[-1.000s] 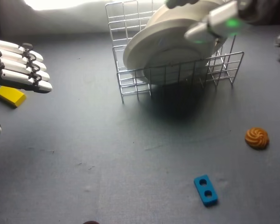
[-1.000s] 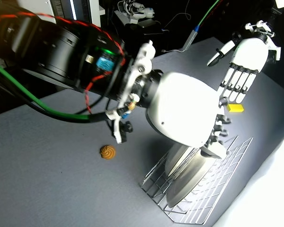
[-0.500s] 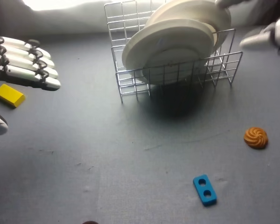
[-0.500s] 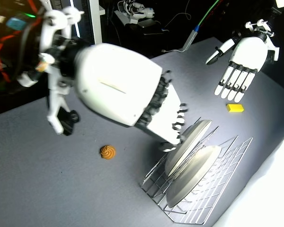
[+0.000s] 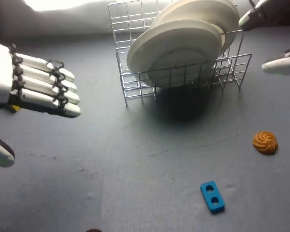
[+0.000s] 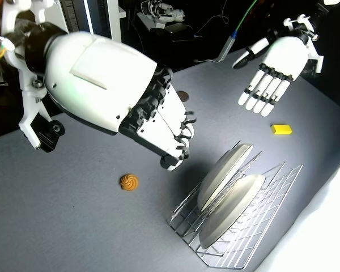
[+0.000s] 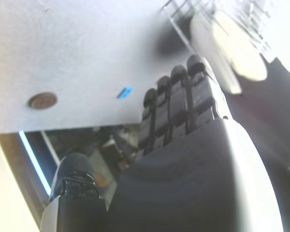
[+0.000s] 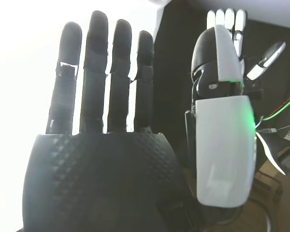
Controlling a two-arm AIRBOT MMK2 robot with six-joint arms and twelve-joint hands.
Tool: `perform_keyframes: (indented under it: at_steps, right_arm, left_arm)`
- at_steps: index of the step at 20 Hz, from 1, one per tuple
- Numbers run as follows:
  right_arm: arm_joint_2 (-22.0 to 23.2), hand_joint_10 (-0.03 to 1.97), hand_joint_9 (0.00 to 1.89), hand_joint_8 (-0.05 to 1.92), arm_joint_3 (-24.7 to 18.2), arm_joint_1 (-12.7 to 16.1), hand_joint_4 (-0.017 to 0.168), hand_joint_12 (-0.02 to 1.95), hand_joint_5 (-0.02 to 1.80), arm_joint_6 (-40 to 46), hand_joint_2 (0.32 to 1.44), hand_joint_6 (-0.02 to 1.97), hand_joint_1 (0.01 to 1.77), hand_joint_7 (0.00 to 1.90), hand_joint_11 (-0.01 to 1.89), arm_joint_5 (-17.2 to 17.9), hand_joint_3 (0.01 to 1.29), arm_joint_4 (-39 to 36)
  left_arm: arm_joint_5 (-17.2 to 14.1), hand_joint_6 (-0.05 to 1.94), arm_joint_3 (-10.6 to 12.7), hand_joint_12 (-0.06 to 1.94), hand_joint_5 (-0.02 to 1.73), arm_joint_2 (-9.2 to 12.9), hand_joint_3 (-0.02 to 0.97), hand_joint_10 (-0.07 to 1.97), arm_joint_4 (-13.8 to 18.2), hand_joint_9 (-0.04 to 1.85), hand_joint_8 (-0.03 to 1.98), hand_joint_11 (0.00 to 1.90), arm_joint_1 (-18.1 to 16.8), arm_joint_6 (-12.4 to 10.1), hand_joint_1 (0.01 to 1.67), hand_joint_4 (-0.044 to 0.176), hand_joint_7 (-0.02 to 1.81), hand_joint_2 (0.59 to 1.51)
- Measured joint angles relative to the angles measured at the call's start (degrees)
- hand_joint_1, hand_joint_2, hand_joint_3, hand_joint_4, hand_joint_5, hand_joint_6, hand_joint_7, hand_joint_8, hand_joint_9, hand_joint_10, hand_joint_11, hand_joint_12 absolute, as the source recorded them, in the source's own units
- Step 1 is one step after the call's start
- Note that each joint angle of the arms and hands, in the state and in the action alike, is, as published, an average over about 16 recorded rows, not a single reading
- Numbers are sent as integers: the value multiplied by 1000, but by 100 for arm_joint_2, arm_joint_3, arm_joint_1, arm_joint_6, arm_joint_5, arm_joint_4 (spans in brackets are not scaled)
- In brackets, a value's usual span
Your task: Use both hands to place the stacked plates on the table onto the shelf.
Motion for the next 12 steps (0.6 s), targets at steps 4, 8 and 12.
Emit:
perform_keyframes:
  at_steps: [4, 8, 12]
  right_arm:
    - [24, 19, 841, 17, -99, -99, -1, 1187, 788, -3, 1014, 32, 921, 839, 342, 79, 10, -93]
    - [21, 19, 861, 18, -171, -175, -1, 1189, 817, -26, 1016, 32, 911, 868, 355, 200, 10, -189]
    - [9, 23, 878, 17, -216, -241, 0, 1203, 842, -84, 1018, 32, 910, 895, 366, 298, 10, -278]
  left_arm:
    - [6, 17, -269, 183, 124, 74, 19, 11, 49, 110, 7, 22, 28, 88, 17, 0, 137, 1160]
    - [50, 17, -436, 241, 142, 109, 19, 11, 85, 130, 7, 20, 57, 157, 17, 0, 159, 1166]
    - [88, 17, -547, 330, 179, 124, 19, 12, 84, 169, 7, 19, 85, 196, 18, 0, 202, 1173]
